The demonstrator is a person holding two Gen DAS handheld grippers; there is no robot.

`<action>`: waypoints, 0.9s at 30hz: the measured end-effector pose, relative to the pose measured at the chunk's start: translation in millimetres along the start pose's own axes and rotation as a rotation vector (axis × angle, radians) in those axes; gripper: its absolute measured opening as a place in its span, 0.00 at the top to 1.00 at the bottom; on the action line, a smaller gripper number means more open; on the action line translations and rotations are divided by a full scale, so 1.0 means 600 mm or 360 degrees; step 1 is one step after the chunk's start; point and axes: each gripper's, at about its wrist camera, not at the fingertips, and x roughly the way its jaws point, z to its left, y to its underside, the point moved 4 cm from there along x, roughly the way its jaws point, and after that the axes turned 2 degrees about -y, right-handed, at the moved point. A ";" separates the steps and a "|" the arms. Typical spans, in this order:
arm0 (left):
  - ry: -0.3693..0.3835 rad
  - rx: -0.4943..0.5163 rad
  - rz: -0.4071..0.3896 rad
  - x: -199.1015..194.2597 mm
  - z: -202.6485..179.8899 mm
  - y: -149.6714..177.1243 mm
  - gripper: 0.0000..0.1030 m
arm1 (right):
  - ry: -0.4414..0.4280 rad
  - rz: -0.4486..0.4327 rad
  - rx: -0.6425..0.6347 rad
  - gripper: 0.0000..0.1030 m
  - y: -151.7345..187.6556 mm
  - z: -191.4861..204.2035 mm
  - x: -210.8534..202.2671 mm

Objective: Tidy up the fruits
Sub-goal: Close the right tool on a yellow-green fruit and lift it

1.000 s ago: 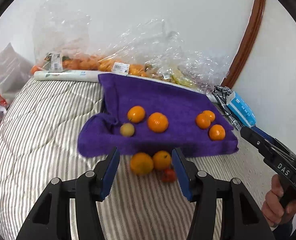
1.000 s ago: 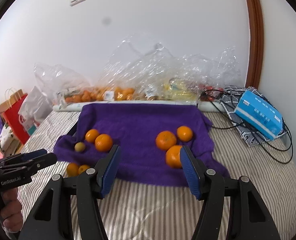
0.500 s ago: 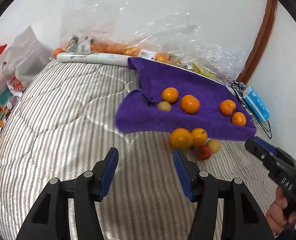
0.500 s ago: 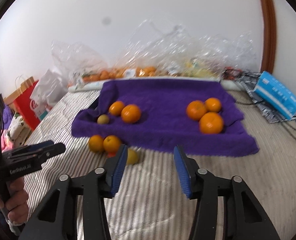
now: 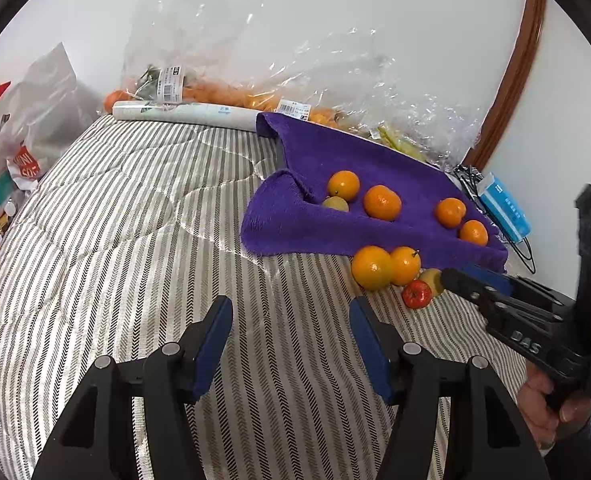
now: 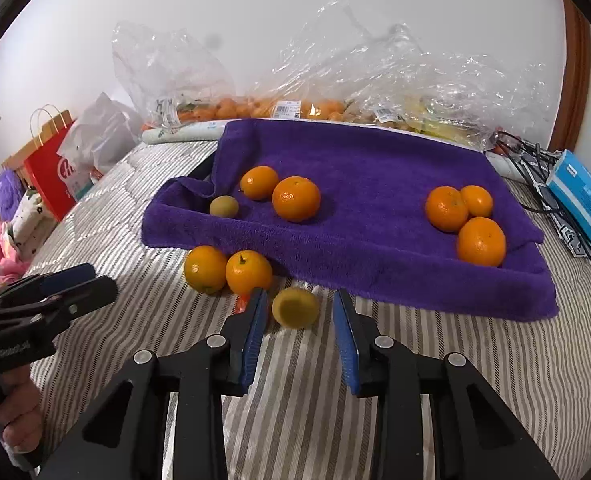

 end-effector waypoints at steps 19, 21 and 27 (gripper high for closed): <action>-0.0023 0.0006 0.0045 0.013 0.002 0.001 0.43 | -0.0141 0.0135 0.0036 0.74 -0.004 -0.009 0.057; -0.0028 0.0019 0.0044 0.013 0.001 0.002 0.43 | -0.0148 0.0134 0.0053 0.73 -0.004 -0.014 0.055; -0.0040 0.0058 0.0047 0.016 -0.006 0.004 0.43 | -0.0007 0.0059 0.0048 0.73 -0.001 -0.063 0.013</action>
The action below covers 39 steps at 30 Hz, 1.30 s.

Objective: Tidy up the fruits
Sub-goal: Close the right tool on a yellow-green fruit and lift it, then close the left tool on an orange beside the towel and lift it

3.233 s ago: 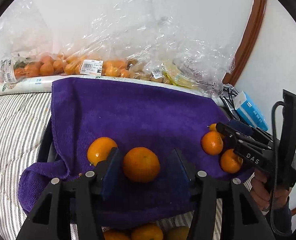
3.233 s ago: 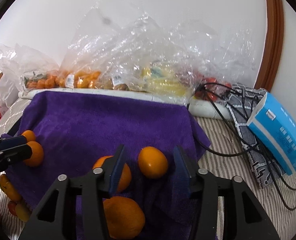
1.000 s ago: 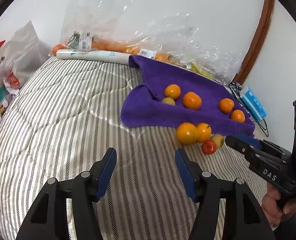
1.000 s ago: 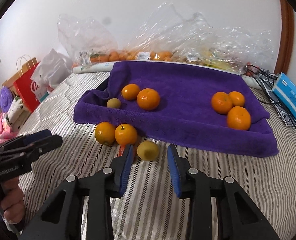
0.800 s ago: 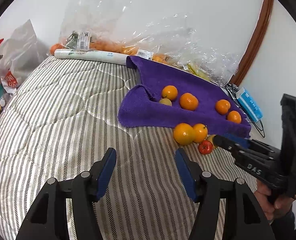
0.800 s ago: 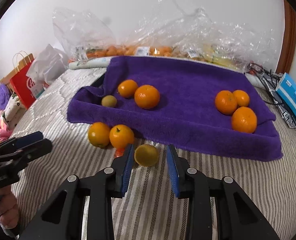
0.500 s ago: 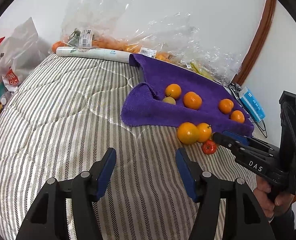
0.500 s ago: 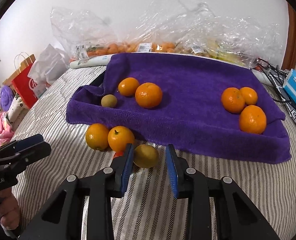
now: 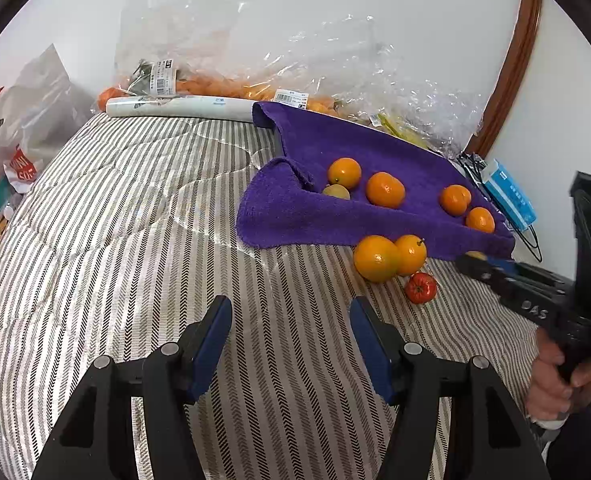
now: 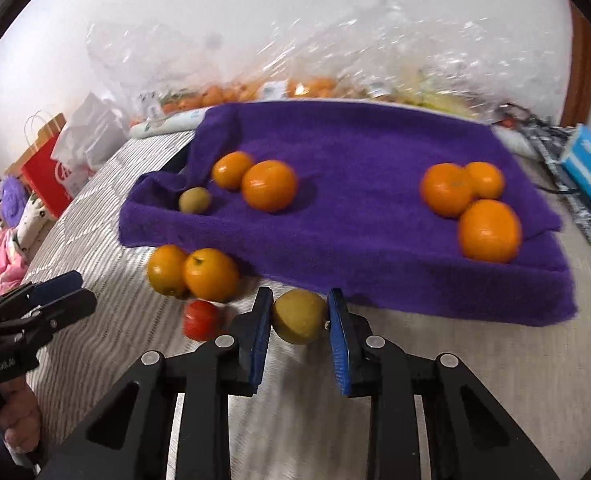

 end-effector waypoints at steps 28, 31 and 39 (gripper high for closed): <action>0.0010 -0.0079 0.0098 0.075 -0.086 -0.041 0.68 | 0.0111 -0.0096 -0.0006 0.73 0.041 -0.140 -0.051; -0.0011 -0.0083 0.0128 0.087 -0.087 -0.043 0.68 | 0.0085 -0.0051 -0.0010 0.73 0.042 -0.138 -0.042; -0.0026 -0.0076 0.0056 0.086 -0.087 -0.041 0.68 | 0.0088 0.0024 0.0011 0.73 0.046 -0.143 -0.025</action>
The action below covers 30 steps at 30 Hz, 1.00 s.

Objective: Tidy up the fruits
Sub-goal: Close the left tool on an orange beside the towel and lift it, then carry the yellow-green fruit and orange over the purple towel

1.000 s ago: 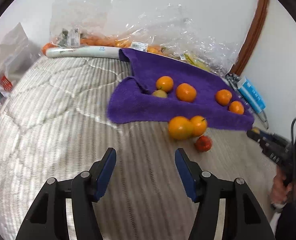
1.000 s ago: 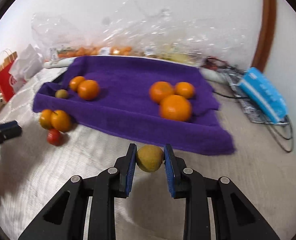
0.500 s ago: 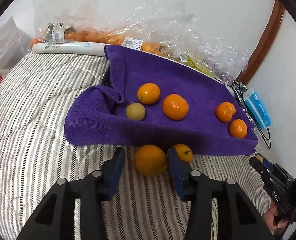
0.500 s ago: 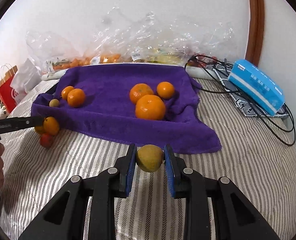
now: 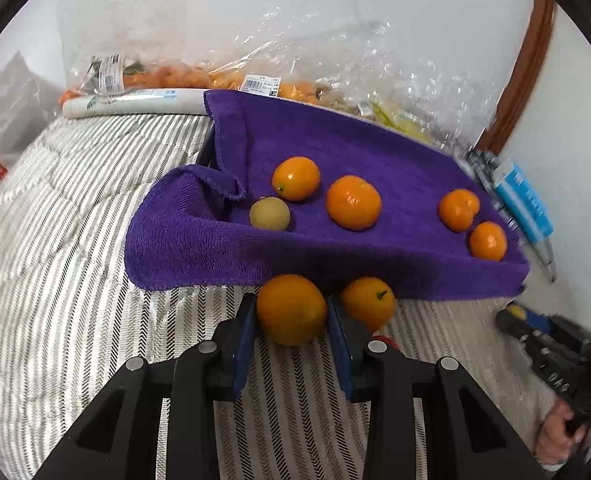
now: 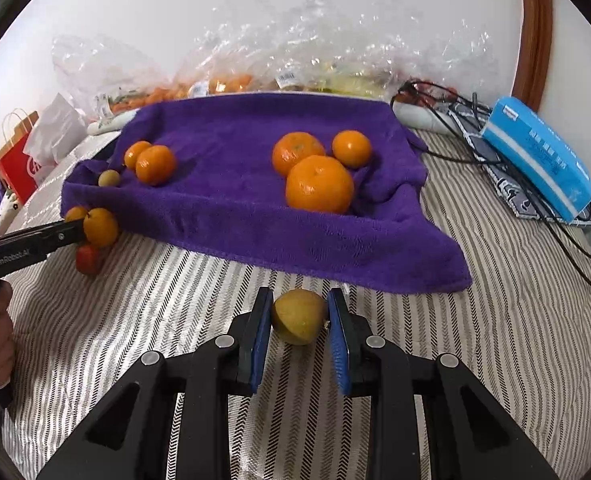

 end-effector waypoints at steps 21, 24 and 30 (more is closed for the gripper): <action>0.0007 0.0076 -0.0256 -0.047 -0.023 -0.003 0.69 | 0.0127 -0.0264 -0.0007 0.73 -0.003 -0.001 -0.053; -0.0006 0.0105 -0.0340 -0.063 -0.031 -0.003 0.69 | 0.0164 -0.0278 -0.0047 0.73 -0.004 0.006 -0.055; -0.0028 0.0163 -0.0443 -0.083 -0.044 -0.002 0.69 | 0.0197 -0.0313 -0.0034 0.73 -0.004 0.003 -0.063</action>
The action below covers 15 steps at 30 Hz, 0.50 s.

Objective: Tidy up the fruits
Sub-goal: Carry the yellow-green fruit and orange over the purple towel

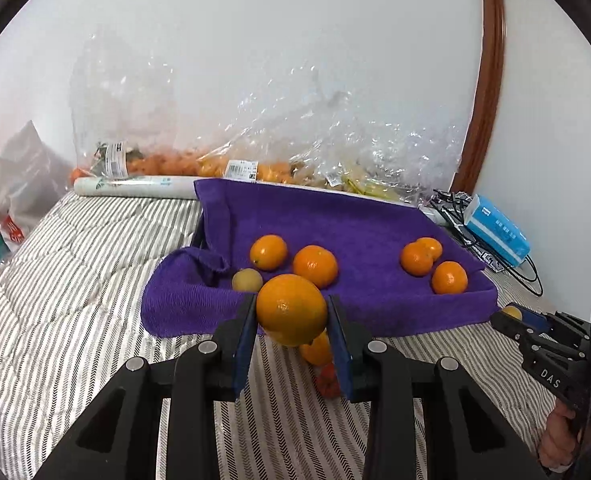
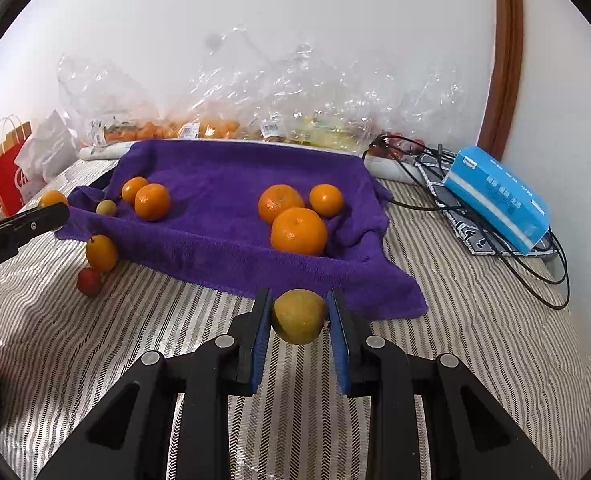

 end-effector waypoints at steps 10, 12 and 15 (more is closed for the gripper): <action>-0.0008 0.0026 -0.0045 -0.012 -0.007 -0.008 0.69 | -0.0168 -0.0057 0.0133 0.73 -0.003 -0.004 -0.013; 0.0050 -0.0026 -0.0046 -0.018 -0.005 -0.015 0.69 | -0.0172 -0.0089 0.0129 0.73 -0.010 0.001 -0.016; 0.0079 -0.0126 -0.0007 -0.012 0.008 -0.033 0.69 | -0.0181 -0.0111 0.0072 0.73 -0.037 0.018 -0.021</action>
